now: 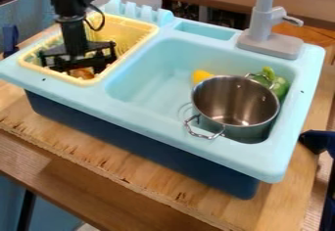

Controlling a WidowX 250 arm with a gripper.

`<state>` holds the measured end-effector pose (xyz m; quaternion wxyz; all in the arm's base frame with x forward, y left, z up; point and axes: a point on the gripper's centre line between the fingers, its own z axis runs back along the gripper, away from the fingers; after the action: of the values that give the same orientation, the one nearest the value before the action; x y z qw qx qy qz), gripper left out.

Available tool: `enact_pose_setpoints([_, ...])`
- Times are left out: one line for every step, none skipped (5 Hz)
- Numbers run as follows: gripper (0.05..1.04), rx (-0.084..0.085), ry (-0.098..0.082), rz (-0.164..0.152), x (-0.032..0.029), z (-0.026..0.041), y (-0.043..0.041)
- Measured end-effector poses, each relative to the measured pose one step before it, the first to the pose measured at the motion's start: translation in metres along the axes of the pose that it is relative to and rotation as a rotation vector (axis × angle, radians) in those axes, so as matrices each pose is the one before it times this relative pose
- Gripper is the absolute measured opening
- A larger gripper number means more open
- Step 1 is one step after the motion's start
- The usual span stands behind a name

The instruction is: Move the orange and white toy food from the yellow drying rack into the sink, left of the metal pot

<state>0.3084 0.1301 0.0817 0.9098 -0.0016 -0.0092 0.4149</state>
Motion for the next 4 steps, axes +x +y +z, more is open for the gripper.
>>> enact_pose_setpoints([0.622,-0.0129,-0.0027,-0.0164,0.00537,0.00352,0.00462])
enact_pose_setpoints([0.622,-0.0131,0.0174,-0.0715,0.00451,0.01104,0.00312])
enact_pose_setpoints([0.622,-0.0105,-0.0023,-0.0689,0.00072,0.02177,0.00179])
enact_pose_setpoints([0.622,0.0514,-0.0213,-0.2189,0.00552,0.04966,-0.02256])
